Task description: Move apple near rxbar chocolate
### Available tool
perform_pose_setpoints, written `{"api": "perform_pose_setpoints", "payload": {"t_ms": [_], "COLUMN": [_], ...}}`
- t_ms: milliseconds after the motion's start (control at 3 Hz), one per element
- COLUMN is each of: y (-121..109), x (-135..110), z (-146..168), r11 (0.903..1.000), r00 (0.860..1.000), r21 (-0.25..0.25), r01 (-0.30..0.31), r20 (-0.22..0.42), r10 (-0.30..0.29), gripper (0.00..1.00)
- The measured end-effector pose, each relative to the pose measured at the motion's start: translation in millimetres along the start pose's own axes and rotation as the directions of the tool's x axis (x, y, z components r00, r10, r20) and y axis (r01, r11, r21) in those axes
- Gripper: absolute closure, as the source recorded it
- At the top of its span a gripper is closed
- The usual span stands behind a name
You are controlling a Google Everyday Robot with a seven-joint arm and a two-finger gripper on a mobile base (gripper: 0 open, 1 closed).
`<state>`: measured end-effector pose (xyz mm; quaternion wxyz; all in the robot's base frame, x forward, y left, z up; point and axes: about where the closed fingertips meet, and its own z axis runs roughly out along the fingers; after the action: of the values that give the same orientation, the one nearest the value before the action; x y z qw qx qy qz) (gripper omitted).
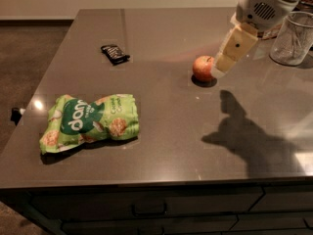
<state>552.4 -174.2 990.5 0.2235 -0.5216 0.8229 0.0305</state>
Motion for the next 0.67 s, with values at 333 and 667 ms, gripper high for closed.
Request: {"api": "perform_pose_setpoints", "payload": {"t_ms": [333,667], "y": [-21.6,-40.6], "x": [-13.0,-15.6], "z": [25.0,47.4], "r11": [0.9996,0.9984], "r00": [1.000,0.999], "r21": [0.023,0.040], "r01": [-0.019,-0.041], "r20": [0.020,0.027], "r10": [0.018,0.040], "gripper": [0.00,0.00]}}
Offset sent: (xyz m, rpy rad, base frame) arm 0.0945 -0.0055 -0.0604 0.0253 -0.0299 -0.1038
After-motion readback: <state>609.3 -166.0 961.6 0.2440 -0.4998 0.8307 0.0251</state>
